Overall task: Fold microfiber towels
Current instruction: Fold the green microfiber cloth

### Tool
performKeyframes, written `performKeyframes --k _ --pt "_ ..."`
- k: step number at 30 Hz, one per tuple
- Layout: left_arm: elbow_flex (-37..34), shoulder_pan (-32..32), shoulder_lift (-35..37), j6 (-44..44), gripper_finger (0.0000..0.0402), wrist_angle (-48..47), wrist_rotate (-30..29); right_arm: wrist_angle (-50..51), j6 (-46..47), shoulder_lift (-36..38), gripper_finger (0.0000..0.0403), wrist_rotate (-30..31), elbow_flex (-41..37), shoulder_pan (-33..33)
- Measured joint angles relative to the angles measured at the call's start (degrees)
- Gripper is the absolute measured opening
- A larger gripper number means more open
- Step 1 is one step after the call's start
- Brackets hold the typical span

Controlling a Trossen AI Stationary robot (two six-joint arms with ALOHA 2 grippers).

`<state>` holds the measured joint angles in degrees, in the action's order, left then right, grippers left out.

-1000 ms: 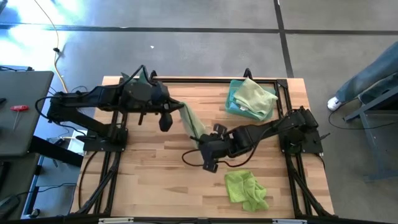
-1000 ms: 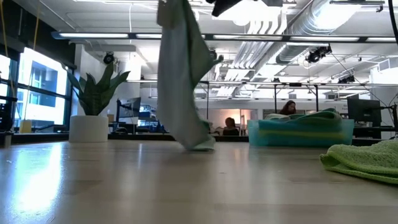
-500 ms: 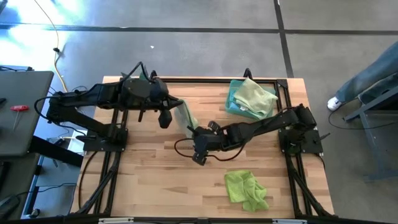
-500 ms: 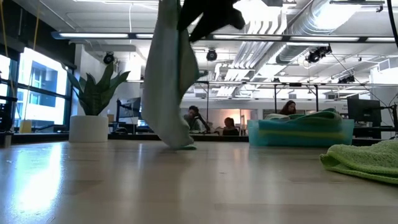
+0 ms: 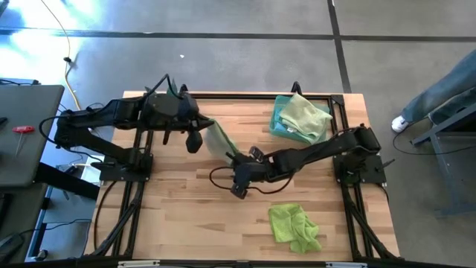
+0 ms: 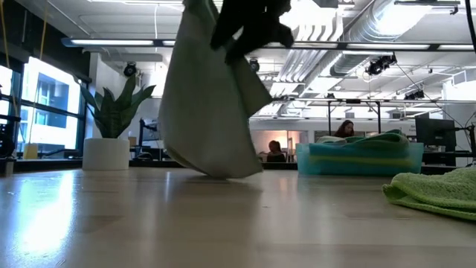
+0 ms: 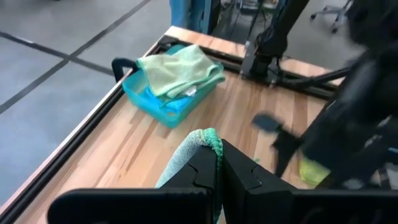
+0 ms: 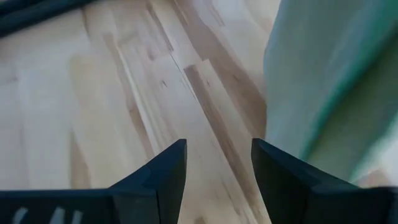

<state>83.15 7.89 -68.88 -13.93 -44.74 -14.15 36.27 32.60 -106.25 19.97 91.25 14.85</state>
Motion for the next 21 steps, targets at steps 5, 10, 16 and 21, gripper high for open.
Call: performKeyframes --k 5,10,16,21 --pt "0.0 0.08 -0.02 -0.7 0.0 -1.38 0.04 3.06 -1.38 2.47 0.0171 7.07 2.84 1.6" --pt "0.0 -0.03 0.12 -0.9 0.0 -1.37 0.07 3.13 -0.01 2.7 0.0171 11.86 1.38 1.51" --pt "0.0 -0.03 0.37 -0.87 0.0 -1.35 0.09 -2.91 6.15 2.48 0.0171 11.49 -6.59 0.02" --pt "0.0 -0.03 0.52 -0.87 0.0 -1.33 0.09 -12.5 7.15 2.44 0.0171 11.28 -12.64 -0.34"
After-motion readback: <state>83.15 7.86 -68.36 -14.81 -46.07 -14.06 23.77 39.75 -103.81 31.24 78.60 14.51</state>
